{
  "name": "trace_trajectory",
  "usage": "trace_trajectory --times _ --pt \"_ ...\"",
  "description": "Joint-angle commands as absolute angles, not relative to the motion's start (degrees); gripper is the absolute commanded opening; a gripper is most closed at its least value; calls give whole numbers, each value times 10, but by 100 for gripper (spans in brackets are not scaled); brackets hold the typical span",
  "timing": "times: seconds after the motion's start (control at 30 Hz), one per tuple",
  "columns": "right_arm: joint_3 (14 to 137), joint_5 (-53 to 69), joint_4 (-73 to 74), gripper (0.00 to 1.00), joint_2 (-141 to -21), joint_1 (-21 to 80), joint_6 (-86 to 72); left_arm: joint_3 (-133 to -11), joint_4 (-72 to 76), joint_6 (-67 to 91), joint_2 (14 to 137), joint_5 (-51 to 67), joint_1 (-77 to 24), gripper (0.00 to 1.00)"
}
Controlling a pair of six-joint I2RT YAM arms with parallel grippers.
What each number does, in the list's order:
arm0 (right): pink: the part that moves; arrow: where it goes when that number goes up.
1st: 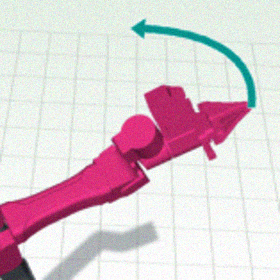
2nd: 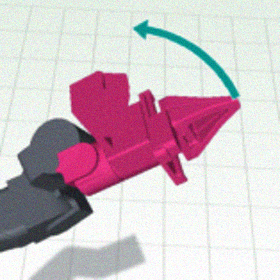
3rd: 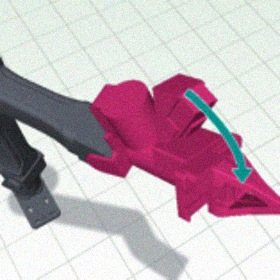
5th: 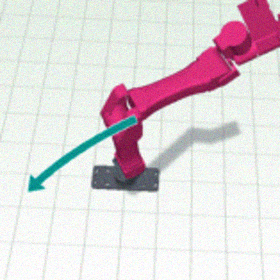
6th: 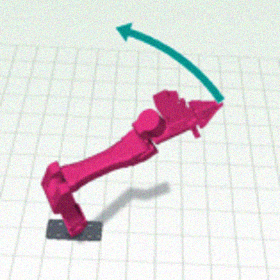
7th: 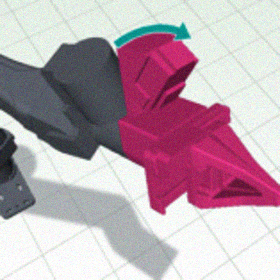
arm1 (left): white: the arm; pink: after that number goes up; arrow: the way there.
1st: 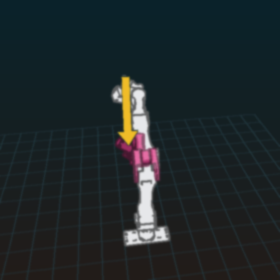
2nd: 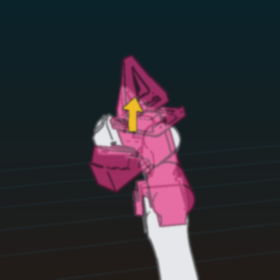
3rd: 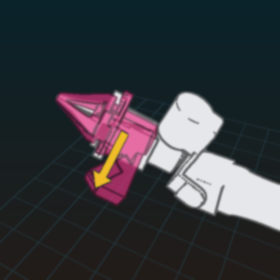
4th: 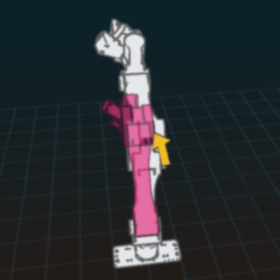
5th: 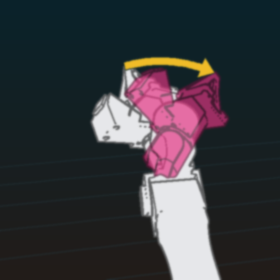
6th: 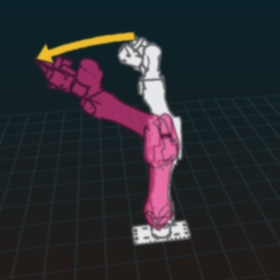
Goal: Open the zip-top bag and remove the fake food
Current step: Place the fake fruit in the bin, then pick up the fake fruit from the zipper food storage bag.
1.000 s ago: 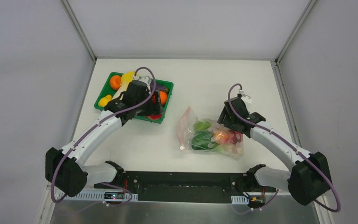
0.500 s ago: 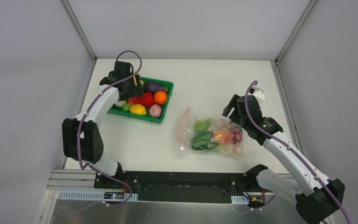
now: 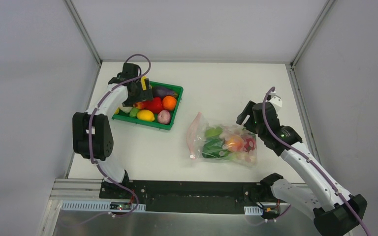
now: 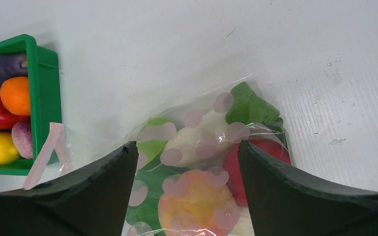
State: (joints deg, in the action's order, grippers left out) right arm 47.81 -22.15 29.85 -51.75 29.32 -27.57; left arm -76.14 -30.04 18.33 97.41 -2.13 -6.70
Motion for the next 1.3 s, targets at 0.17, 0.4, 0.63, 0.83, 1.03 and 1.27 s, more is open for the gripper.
trace_trajectory --times 0.17,0.4,0.63,0.83,1.03,1.27 --pt "500 -202 326 79 -507 291 -274 -731 -287 182 858 -23 -68 99" --pt "513 -199 371 79 -503 290 -279 -656 -261 228 743 77 -71 95" --pt "511 -178 408 80 -504 290 -303 -586 -277 236 657 107 -171 91" --pt "497 -166 427 80 -493 289 -325 -527 -248 256 609 119 -304 87" --pt "480 -152 433 80 -494 290 -341 -516 -220 208 611 91 -414 79" --pt "472 -154 441 80 -494 290 -356 -543 -162 138 686 97 -468 67"
